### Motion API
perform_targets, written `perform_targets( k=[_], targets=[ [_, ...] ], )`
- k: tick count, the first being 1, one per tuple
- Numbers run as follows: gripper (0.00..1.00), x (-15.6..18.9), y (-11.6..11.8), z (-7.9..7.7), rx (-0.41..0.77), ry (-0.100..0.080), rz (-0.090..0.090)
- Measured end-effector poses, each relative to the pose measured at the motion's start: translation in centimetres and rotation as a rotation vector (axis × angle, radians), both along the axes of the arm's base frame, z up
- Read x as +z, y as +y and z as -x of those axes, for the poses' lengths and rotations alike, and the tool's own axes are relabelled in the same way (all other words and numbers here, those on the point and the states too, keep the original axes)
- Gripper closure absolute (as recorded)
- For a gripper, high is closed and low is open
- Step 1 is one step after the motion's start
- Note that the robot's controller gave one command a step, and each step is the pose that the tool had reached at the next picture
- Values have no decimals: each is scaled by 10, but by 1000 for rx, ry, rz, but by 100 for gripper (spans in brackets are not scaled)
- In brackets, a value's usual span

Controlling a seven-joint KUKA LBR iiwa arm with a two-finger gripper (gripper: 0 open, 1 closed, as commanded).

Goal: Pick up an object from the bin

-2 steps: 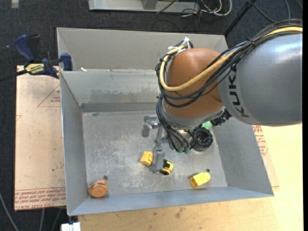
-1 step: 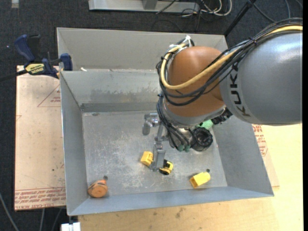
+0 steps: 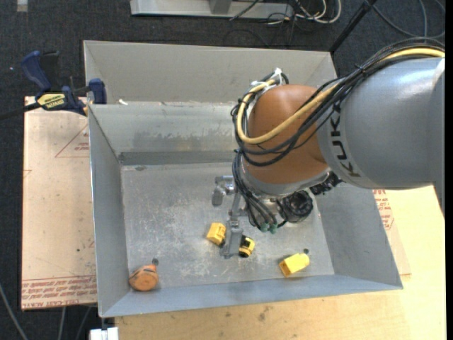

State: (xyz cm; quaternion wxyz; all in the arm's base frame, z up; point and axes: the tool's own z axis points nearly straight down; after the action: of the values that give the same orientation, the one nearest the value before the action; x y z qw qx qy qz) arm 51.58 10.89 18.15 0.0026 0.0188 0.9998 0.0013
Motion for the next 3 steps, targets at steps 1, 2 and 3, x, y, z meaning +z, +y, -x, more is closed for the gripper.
perform_targets(
  k=[1, 2, 3],
  targets=[
    [0, -26, -8, -17, -38, 5, 1],
    [0, -69, -16, -12, -8, 1, 2],
    [100, -104, -30, -20, -128, 6, 1]
  ],
)
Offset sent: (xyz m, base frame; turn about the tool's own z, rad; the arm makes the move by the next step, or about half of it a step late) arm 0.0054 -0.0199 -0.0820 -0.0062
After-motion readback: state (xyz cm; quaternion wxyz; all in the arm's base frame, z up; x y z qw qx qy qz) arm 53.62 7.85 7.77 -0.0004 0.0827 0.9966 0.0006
